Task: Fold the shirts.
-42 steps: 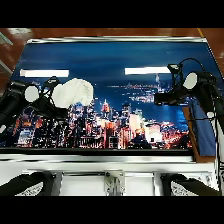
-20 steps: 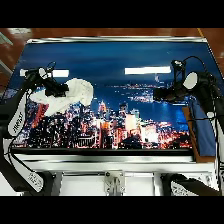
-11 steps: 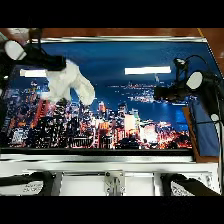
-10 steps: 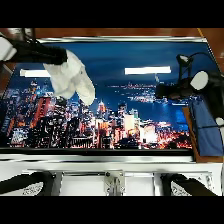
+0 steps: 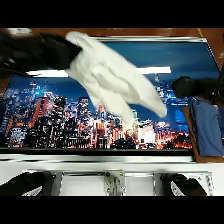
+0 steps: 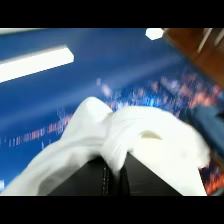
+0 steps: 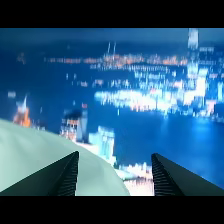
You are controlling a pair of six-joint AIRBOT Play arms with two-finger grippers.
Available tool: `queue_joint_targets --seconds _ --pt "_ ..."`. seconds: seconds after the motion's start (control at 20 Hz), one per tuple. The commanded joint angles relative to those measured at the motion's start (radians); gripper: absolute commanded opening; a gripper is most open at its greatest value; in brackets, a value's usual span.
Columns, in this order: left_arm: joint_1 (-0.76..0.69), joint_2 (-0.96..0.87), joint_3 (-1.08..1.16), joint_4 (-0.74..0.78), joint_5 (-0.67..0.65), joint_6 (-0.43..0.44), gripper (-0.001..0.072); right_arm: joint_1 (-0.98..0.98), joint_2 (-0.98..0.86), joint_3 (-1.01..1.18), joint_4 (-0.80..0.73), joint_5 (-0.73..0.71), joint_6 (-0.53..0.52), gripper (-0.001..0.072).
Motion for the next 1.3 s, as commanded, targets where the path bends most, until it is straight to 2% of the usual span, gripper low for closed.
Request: queue_joint_targets --seconds 0.0,0.1,0.15,0.3,0.4,0.55,0.8,0.9,0.95,1.0,1.05,1.1,1.25 --pt "-0.035 -0.034 -0.172 0.008 -0.116 -0.063 0.0042 0.002 0.008 -0.097 0.051 0.132 -0.017 0.0573" --pt "-0.049 -0.062 -0.336 0.008 -0.106 -0.086 0.0043 0.002 -0.020 -0.247 0.117 0.085 -0.048 0.0600" --pt "-0.048 -0.076 -0.409 0.007 -0.101 -0.114 0.0044 0.002 -0.040 -0.322 0.158 0.050 -0.071 0.0679" --pt "-0.040 -0.100 -0.554 0.008 -0.101 -0.172 0.0045 0.002 -0.142 -0.481 0.322 -0.003 -0.166 0.0679" --pt "-0.032 -0.100 -0.581 0.008 -0.101 -0.179 0.0045 0.002 -0.232 -0.512 0.408 -0.021 -0.212 0.0679" --pt "-0.022 -0.097 -0.580 0.008 -0.099 -0.179 0.0045 0.002 -0.377 -0.512 0.459 -0.076 -0.230 0.0679" --pt "-0.023 -0.097 -0.580 0.008 -0.098 -0.179 0.0045 0.014 -0.587 -0.512 0.576 -0.045 -0.299 0.0678" --pt "-0.023 -0.097 -0.580 0.008 -0.098 -0.179 0.0045 0.060 -0.624 -0.512 0.580 -0.084 -0.283 0.0669" --pt "-0.023 -0.097 -0.580 0.008 -0.098 -0.179 0.0045 0.090 -0.636 -0.512 0.581 -0.105 -0.266 0.0576" --pt "-0.023 -0.097 -0.580 0.008 -0.098 -0.179 0.0045 0.115 -0.640 -0.512 0.580 -0.126 -0.265 0.0436" --pt "-0.022 -0.096 -0.580 0.009 -0.099 -0.172 0.0045 0.130 -0.637 -0.508 0.580 -0.140 -0.265 0.0182" --pt "-0.022 -0.092 -0.578 0.013 -0.101 -0.158 0.0045 0.132 -0.629 -0.497 0.581 -0.130 -0.261 0.0070" --pt "-0.021 -0.063 -0.496 0.106 -0.154 -0.106 0.0044 0.119 -0.529 -0.401 0.516 -0.082 -0.276 0.0065"
